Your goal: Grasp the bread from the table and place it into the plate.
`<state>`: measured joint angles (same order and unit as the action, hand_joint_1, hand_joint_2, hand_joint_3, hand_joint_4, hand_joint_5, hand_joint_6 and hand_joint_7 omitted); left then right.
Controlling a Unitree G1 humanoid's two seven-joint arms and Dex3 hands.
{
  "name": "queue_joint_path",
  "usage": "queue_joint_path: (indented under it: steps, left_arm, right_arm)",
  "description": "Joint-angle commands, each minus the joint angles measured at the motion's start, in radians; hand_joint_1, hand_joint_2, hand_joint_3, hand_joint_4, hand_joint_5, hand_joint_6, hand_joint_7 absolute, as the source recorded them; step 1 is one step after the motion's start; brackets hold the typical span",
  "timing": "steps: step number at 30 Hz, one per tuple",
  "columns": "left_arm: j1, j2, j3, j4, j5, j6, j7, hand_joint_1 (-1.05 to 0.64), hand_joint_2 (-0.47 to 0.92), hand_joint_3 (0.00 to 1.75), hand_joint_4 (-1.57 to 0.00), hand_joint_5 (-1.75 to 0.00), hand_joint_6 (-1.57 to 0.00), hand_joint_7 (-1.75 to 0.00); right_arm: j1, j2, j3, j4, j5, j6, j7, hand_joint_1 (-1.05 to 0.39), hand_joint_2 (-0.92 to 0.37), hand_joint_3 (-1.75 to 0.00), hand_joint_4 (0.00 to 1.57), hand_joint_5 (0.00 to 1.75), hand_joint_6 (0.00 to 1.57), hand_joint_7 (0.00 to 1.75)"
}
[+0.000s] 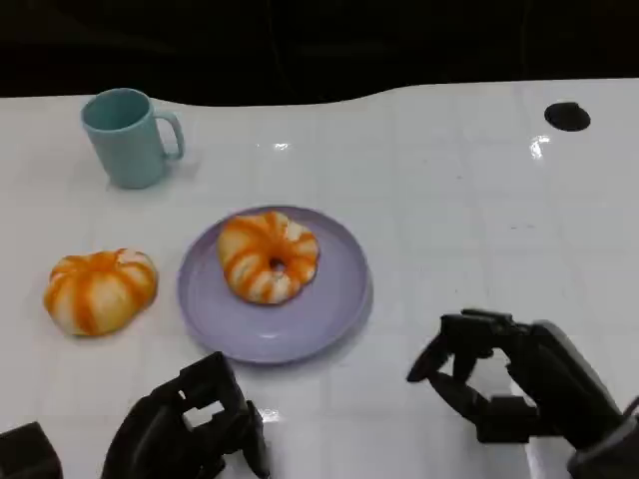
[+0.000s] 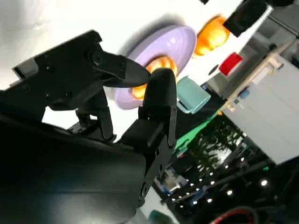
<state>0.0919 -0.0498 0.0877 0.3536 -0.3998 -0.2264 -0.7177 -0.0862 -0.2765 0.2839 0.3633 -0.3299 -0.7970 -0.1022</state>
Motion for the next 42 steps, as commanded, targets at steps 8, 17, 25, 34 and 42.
queue_joint_path:
  steps: [8,17,25,34,42]
  left_arm:
    - [0.002,0.014,0.003,-0.001,-0.004,0.005,0.007,-0.65,0.92,0.22,-0.81,-1.75,-0.69,-1.58]
    - [0.005,0.017,0.008,-0.009,-0.009,0.013,0.006,-0.64,0.92,0.21,-0.8,-1.75,-0.7,-1.56]
    - [0.01,0.02,0.007,-0.019,-0.014,0.027,-0.001,-0.63,0.92,0.21,-0.79,-1.75,-0.69,-1.56]
    - [0.008,0.015,0.004,-0.017,-0.009,0.025,0.004,-0.63,0.92,0.21,-0.8,-1.75,-0.7,-1.56]
    - [0.006,0.014,0.005,-0.013,-0.01,0.022,0.002,-0.65,0.92,0.19,-0.8,-1.75,-0.7,-1.55]
  right_arm:
    - [0.234,-0.007,-0.066,-0.247,0.249,0.107,0.175,-0.15,-0.39,-1.41,0.79,1.75,0.73,1.45]
    - [0.266,0.044,-0.111,-0.226,0.231,0.138,0.181,-0.12,-0.45,-1.34,0.79,1.75,0.7,1.48]
    - [0.209,0.07,-0.139,-0.087,0.133,0.036,0.132,-0.12,-0.37,-1.42,0.79,1.75,0.73,1.46]
    - [0.165,0.069,-0.165,0.017,0.04,-0.061,0.053,-0.1,-0.33,-1.44,0.76,1.73,0.73,1.42]
    - [0.14,0.064,-0.177,0.076,0.01,-0.127,0.013,-0.11,-0.3,-1.46,0.77,1.69,0.75,1.35]
